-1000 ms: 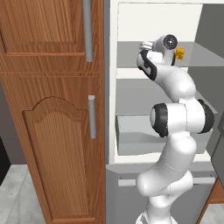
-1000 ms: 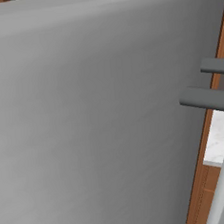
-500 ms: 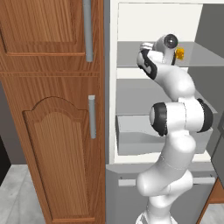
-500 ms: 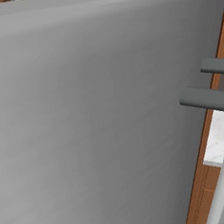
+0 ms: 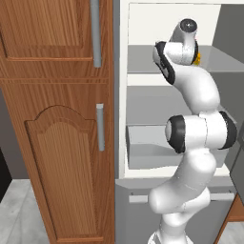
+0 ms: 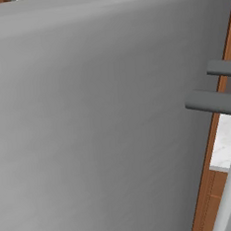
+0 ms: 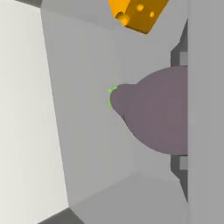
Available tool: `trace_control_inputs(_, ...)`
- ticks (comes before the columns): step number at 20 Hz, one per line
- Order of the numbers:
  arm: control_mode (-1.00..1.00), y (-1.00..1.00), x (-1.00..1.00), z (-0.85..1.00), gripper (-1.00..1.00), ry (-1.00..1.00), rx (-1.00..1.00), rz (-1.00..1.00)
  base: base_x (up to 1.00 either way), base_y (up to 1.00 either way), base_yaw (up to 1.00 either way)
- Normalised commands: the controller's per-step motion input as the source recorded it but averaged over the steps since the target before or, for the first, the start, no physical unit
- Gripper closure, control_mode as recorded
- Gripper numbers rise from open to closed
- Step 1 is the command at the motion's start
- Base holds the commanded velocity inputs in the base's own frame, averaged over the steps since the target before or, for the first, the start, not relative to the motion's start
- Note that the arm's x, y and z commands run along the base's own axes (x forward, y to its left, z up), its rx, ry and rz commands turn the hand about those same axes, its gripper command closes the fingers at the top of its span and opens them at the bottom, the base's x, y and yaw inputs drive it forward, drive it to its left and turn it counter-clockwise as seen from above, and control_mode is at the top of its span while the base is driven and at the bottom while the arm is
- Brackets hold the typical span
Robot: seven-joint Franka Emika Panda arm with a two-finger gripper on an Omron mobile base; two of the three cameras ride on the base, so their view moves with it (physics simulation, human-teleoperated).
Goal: Take the cheese, chicken drumstick, and eggplant from the fridge and place them on the plate on the dining counter to create an appetizer plate.
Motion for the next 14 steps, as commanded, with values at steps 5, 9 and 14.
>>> trace_control_inputs(5,-1.00,0.40,-1.00,-0.74,1.00,-0.41,-0.09,-0.07,0.00,0.00,0.00)
trace_control_inputs(9,-1.00,0.35,-1.00,-0.64,1.00,-0.63,-0.02,-0.05,0.00,0.00,0.00)
trace_control_inputs(14,-1.00,0.05,-1.00,0.33,1.00,-0.18,0.01,-0.08,0.00,0.00,0.00)
